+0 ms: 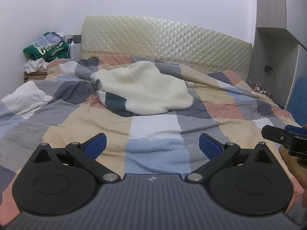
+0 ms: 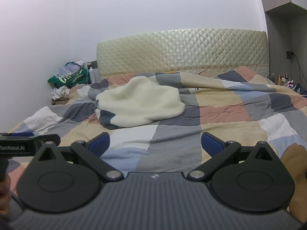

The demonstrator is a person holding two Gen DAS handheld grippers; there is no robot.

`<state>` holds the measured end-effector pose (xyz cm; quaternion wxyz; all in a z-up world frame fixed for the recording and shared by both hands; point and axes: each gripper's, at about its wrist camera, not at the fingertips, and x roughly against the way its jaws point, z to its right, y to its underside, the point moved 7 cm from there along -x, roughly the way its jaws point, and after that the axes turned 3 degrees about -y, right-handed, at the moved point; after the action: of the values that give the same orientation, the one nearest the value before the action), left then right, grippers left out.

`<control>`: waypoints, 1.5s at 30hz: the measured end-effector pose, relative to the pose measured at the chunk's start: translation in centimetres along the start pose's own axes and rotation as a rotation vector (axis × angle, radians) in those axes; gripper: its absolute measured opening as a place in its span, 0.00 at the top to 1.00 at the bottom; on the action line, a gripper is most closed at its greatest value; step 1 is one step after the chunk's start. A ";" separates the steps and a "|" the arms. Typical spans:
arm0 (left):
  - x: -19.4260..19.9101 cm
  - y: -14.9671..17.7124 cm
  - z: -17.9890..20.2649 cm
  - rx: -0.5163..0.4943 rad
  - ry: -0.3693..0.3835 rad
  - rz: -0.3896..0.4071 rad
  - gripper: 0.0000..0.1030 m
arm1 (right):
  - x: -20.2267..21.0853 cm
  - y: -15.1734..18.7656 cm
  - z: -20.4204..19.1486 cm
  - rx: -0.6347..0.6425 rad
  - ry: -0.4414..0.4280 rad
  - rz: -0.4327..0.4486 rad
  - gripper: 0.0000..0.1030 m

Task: Fold large clothes

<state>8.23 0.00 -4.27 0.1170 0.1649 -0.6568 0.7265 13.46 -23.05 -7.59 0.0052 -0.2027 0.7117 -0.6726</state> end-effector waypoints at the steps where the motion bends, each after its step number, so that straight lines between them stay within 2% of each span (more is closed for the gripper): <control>1: -0.2 -0.1 0.0 0.000 0.003 -0.003 0.00 | -0.1 0.0 0.0 -0.003 -0.001 -0.002 0.00; 11: -2.4 -2.2 0.3 0.001 0.011 -0.035 0.00 | -1.5 -1.4 0.2 -0.009 0.008 -0.025 0.00; 16: -5.2 -4.7 -0.1 0.034 0.011 -0.078 0.00 | -3.5 -3.4 0.5 -0.002 0.030 -0.039 0.00; 21: -9.3 -7.6 -1.1 0.092 -0.011 -0.103 0.00 | -7.1 -5.8 1.7 -0.047 0.018 -0.067 0.00; 23: -11.2 -8.5 -1.5 0.083 -0.037 -0.111 0.00 | -8.8 -6.5 2.3 -0.061 0.018 -0.077 0.00; 26: -14.7 -9.3 -1.8 0.067 -0.061 -0.134 0.00 | -12.1 -7.2 3.8 -0.105 0.014 -0.097 0.00; 31: -22.7 -8.9 -2.8 0.082 -0.067 -0.219 0.00 | -19.2 -7.0 6.9 -0.237 -0.048 -0.158 0.00; 37: -32.6 -6.8 -6.6 0.149 -0.116 -0.277 0.00 | -29.7 -4.1 9.5 -0.293 -0.119 -0.267 0.00; 41: -38.1 -5.6 -9.1 0.254 -0.071 -0.295 0.00 | -35.9 -2.5 10.7 -0.329 -0.150 -0.292 0.00; 43: -40.0 -5.3 -9.9 0.304 -0.044 -0.293 0.01 | -38.9 -2.0 10.9 -0.312 -0.138 -0.302 0.00; 45: -41.9 -5.1 -10.1 0.353 0.011 -0.292 0.01 | -41.7 -1.7 11.4 -0.313 -0.133 -0.298 0.00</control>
<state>47.77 12.56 -16.94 0.1938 0.2723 -0.4881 0.8063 55.38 -21.61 -18.11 -0.0787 -0.3477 0.7677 -0.5324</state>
